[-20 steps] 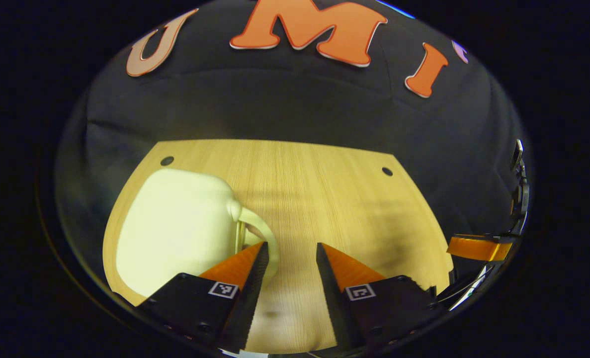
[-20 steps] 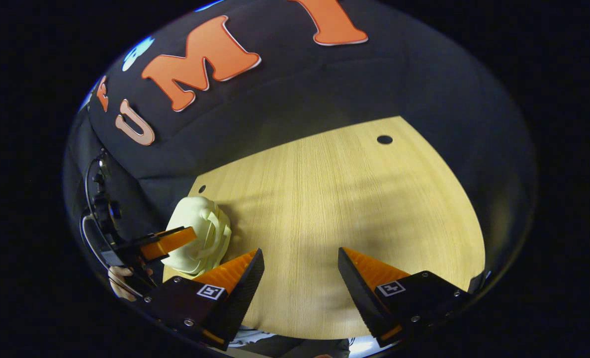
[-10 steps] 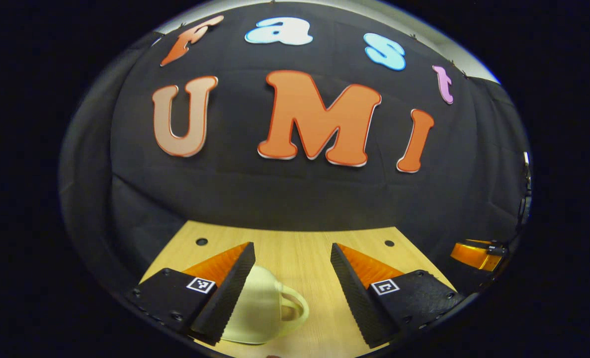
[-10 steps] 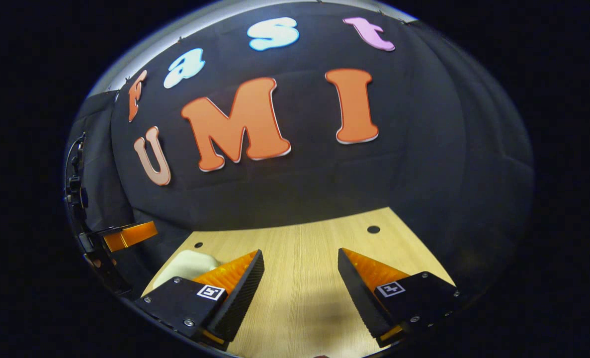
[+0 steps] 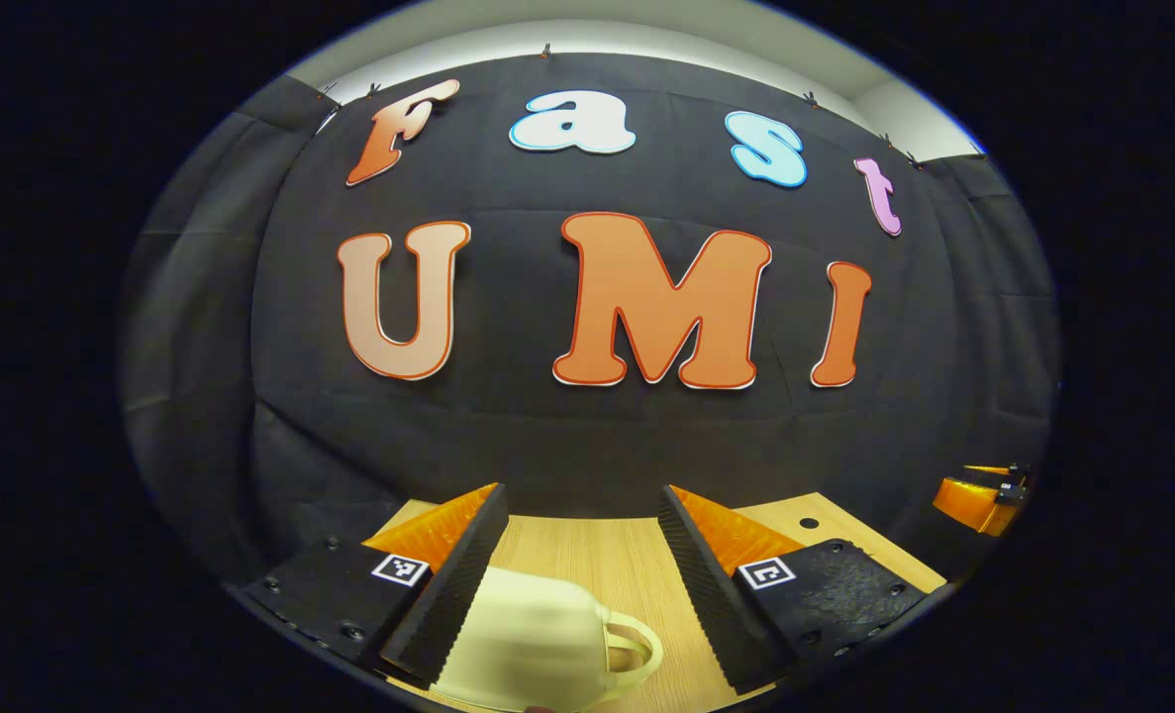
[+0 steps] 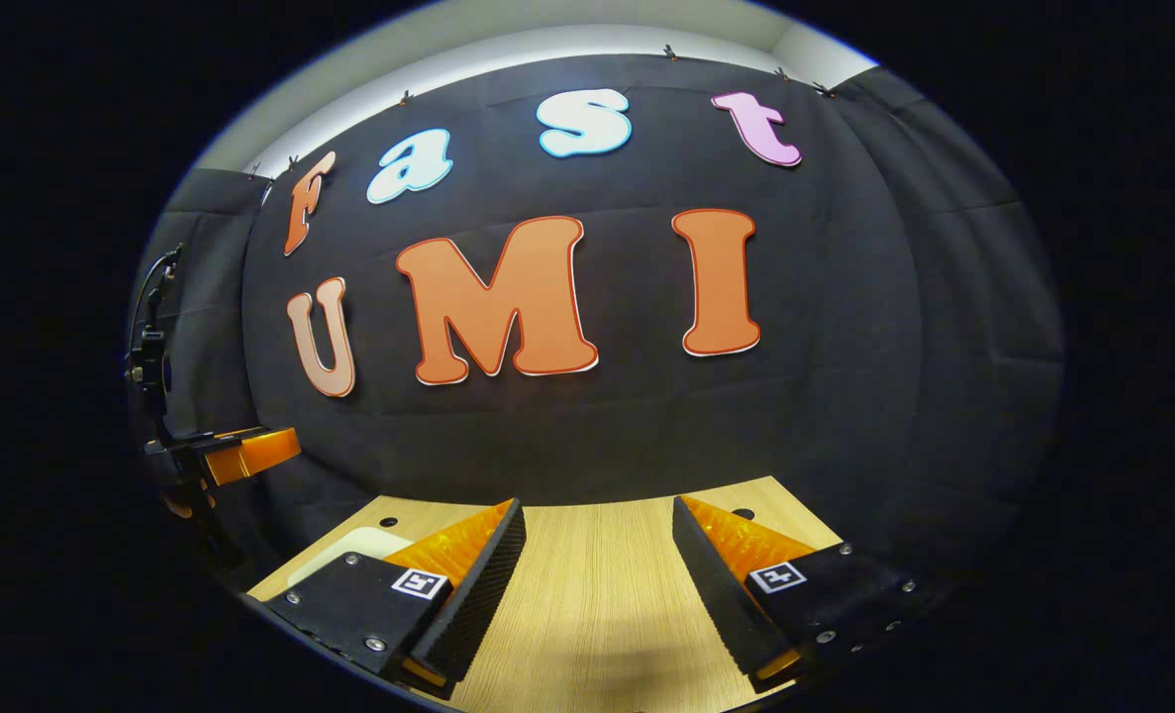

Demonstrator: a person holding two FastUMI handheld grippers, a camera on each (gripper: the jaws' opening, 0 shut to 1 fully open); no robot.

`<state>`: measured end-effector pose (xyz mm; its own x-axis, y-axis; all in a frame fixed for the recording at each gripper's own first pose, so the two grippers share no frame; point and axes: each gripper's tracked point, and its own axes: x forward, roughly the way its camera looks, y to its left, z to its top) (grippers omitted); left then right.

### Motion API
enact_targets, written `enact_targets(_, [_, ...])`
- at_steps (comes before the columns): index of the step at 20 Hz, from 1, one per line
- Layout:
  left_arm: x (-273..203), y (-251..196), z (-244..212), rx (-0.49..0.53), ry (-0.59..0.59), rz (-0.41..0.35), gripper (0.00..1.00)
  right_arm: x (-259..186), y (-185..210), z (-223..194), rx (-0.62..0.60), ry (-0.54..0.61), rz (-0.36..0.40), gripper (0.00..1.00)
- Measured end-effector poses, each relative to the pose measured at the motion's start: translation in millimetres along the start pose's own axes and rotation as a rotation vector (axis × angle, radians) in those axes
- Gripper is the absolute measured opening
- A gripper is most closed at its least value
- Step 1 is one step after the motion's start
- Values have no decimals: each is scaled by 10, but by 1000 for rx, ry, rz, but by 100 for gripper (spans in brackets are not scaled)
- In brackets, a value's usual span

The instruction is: First open the suitcase, pack the skin care products into it, and then close the suitcase.

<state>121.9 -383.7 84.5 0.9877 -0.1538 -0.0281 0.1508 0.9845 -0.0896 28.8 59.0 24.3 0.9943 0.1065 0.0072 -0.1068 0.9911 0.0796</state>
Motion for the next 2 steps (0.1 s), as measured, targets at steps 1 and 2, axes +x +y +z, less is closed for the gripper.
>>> enact_targets(1, [3,7,25,6,-12,7,98,10,3,34,-5,-14,2,95])
enact_targets(2, [-12,1,38,13,-26,13,98,22,-8,77,-11,-33,3,95])
